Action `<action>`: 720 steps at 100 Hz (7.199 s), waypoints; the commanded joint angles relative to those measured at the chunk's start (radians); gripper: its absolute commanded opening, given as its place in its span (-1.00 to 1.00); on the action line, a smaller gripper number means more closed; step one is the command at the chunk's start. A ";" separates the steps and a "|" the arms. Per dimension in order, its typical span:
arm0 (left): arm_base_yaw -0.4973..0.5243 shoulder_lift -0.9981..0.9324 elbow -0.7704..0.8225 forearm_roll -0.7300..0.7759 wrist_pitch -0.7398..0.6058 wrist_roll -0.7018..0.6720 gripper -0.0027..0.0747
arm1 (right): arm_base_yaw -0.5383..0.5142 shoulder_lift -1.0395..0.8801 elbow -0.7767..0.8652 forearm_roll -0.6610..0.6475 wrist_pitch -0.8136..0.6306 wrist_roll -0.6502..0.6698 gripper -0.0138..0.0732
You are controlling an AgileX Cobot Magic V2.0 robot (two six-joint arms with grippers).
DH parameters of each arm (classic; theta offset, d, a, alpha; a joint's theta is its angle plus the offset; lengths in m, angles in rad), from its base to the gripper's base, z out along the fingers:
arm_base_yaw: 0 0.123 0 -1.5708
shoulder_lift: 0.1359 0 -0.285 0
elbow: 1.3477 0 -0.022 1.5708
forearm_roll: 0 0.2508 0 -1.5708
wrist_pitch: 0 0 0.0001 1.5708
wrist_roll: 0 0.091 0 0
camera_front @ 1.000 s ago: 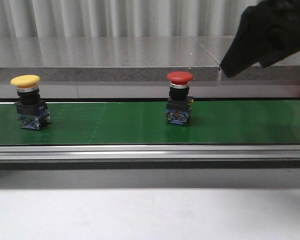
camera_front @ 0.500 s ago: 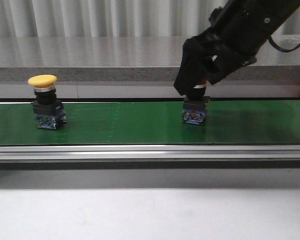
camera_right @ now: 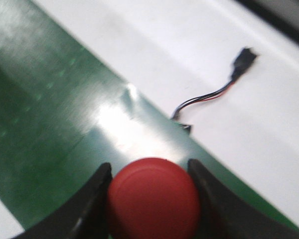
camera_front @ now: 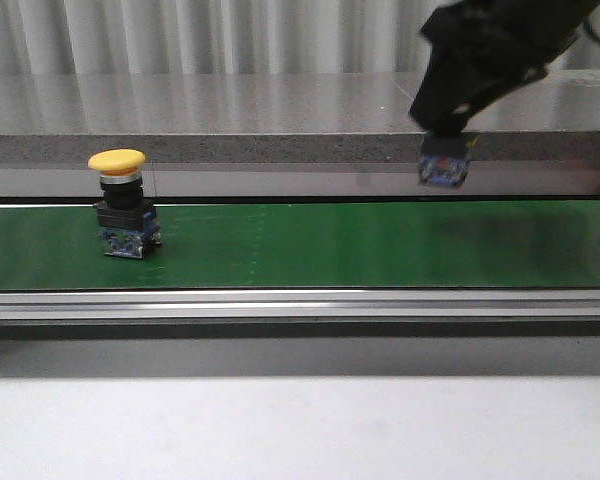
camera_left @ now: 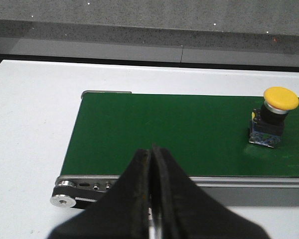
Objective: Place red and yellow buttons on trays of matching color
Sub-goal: 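Lower the red button into the red tray and open the right gripper, then lower the right gripper onto the yellow button on the belt and grasp it, then lower the yellow button into the yellow tray and open the right gripper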
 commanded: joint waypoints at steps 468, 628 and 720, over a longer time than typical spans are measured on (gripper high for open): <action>-0.008 0.004 -0.027 -0.011 -0.079 -0.001 -0.99 | 0.072 -0.092 0.299 0.239 -0.237 -0.316 0.64; -0.008 0.004 -0.027 -0.011 -0.079 -0.001 -0.99 | -1.066 -0.372 0.364 0.226 -0.287 0.246 -0.52; -0.008 0.004 -0.027 -0.011 -0.079 -0.001 -0.99 | -1.163 -0.308 0.678 0.148 -0.510 0.255 -0.52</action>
